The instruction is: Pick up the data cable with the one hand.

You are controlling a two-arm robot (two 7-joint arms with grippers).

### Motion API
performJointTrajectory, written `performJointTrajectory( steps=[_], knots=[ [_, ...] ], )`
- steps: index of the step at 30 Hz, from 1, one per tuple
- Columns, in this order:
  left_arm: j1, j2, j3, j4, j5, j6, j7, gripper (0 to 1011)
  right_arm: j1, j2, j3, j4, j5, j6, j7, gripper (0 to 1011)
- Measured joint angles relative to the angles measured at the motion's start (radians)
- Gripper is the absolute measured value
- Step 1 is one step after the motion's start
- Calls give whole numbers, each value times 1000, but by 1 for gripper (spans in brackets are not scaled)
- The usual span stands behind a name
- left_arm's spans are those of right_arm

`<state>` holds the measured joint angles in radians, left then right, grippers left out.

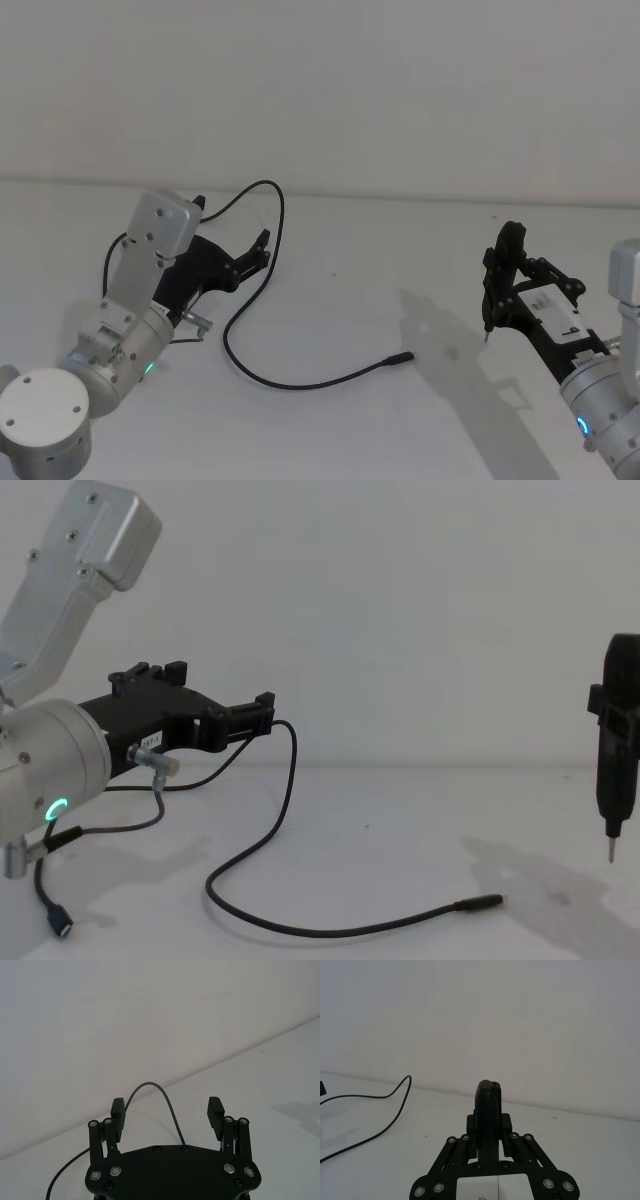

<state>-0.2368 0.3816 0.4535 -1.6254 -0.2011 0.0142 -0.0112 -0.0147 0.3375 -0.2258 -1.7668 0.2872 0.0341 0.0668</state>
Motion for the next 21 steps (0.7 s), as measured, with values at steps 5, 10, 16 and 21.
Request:
performJointTrajectory(
  steps=[5, 10, 16, 21],
  knots=[
    [0, 0, 0, 0, 0, -1, 0, 1000, 0, 0, 0, 0, 0, 0, 0, 268],
    [0, 0, 0, 0, 0, 0, 0, 1000, 0, 0, 0, 0, 0, 0, 0, 268],
    [0, 0, 0, 0, 0, 0, 0, 1000, 0, 0, 0, 0, 0, 0, 0, 268],
    [0, 0, 1, 0, 0, -1, 0, 1000, 0, 0, 0, 0, 0, 0, 0, 268]
  ],
)
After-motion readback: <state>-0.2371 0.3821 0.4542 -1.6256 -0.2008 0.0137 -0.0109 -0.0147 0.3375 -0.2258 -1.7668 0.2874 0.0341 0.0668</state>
